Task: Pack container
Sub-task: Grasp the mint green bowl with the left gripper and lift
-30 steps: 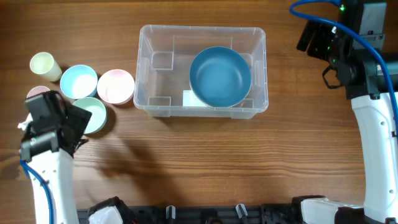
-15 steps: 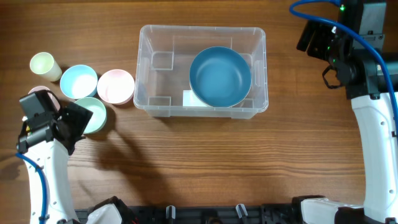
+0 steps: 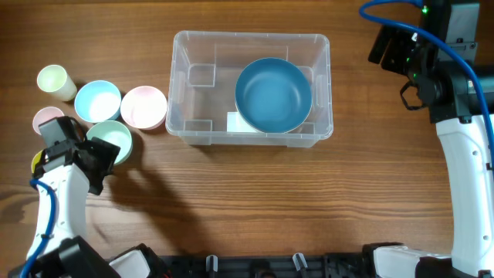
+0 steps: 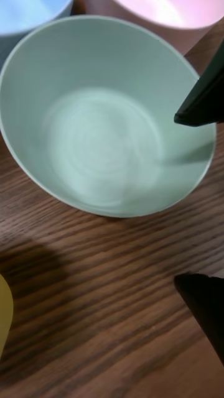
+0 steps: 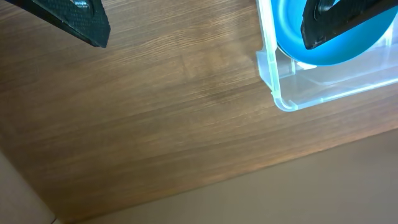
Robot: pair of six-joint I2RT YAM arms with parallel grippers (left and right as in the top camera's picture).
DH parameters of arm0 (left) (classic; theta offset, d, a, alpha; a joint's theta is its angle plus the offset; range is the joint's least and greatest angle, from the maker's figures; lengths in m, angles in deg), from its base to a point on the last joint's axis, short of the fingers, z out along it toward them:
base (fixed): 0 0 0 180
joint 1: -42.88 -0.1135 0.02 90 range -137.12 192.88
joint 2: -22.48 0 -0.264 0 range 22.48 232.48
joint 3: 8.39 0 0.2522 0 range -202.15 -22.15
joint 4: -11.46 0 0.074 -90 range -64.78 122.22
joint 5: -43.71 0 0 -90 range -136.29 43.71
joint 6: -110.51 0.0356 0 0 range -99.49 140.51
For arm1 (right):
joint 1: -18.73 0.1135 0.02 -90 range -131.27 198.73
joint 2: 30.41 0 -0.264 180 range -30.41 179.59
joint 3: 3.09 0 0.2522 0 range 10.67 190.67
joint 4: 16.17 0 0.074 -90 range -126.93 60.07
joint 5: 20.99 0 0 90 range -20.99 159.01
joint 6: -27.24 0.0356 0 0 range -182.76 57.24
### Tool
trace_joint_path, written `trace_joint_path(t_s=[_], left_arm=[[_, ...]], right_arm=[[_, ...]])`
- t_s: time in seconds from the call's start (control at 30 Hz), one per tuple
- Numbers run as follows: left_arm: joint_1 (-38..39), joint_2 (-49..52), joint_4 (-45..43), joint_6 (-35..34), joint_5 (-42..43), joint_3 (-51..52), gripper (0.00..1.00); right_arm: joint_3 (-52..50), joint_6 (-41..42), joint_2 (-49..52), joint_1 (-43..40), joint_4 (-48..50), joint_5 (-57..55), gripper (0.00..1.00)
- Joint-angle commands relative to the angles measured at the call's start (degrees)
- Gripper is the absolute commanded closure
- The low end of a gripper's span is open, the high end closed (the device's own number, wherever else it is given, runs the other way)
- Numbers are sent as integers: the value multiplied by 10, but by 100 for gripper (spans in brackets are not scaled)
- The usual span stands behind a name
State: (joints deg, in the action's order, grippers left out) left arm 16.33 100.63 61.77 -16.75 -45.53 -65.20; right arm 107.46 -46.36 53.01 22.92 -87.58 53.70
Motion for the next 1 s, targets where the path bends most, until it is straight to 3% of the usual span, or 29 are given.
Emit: trace_joint_path(t_s=[0.0,0.17,0.3,0.4,0.8,0.97], left_arm=[[-3,23,-25,-18,-8,13,28],[-4,42,-52,-27,-8,15,38],[-3,51,-60,-27,-8,15,57],[-3,51,-60,-27,-8,15,77],[-3,51,-50,-27,-17,20,79],[-4,51,-45,-27,-32,20,72]], right_arm=[[8,2,6,-1,2,-7,0],[8,2,6,-1,2,-7,0],[8,2,6,-1,2,-7,0],[8,2,6,-1,2,-7,0],[8,2,6,-1,2,-7,0],[8,2,6,-1,2,-7,0]])
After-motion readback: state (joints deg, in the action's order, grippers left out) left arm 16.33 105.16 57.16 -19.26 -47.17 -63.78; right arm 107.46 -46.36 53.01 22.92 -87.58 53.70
